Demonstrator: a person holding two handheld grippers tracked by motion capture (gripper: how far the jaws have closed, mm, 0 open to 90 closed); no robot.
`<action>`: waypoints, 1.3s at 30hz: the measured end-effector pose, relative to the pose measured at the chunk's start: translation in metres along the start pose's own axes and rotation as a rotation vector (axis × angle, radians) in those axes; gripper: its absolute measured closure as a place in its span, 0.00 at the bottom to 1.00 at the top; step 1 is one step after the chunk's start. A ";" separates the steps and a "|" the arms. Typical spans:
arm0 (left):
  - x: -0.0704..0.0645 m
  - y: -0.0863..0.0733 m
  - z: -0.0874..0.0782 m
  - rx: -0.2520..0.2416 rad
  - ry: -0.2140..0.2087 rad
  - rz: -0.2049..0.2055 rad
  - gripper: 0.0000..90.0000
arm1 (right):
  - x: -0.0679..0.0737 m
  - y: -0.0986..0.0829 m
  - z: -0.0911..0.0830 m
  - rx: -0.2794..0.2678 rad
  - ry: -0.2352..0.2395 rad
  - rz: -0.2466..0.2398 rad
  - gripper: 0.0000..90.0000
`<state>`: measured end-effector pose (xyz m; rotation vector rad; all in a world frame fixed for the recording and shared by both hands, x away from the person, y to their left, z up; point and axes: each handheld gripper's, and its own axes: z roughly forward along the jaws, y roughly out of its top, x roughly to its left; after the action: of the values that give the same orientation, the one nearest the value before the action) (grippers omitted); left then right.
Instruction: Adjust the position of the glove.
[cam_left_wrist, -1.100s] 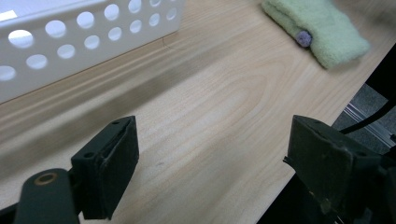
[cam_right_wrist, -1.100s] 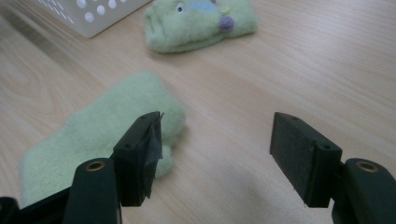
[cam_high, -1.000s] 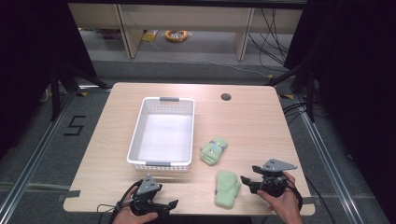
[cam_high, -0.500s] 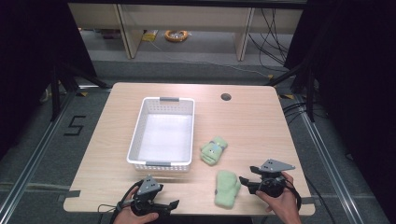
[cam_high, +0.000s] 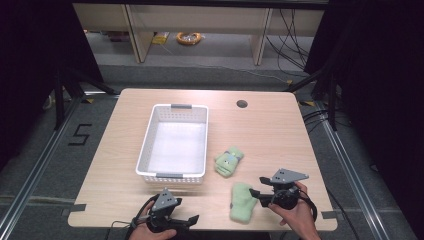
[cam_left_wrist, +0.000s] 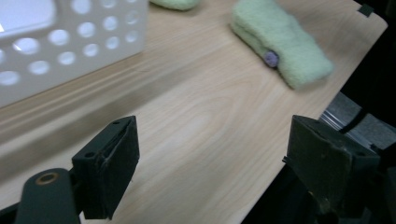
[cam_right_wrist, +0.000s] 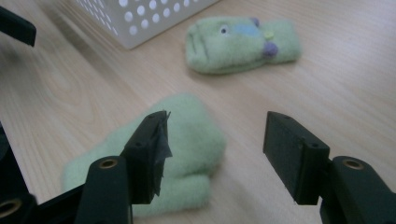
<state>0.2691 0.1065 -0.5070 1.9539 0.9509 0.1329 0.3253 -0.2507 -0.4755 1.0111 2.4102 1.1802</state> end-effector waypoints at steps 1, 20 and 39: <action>0.000 0.000 0.000 0.000 0.000 0.000 0.19 | 0.000 0.000 0.000 0.000 0.000 0.000 0.47; -0.049 0.028 0.053 0.080 -0.134 0.117 0.37 | 0.003 0.033 0.042 0.102 0.079 -0.085 0.71; -0.065 0.042 0.094 0.166 -0.094 0.249 0.69 | -0.003 0.026 0.057 0.177 0.145 -0.045 0.85</action>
<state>0.2891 -0.0133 -0.5094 2.2073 0.6732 0.1054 0.3685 -0.2084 -0.4915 0.9447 2.6764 1.0745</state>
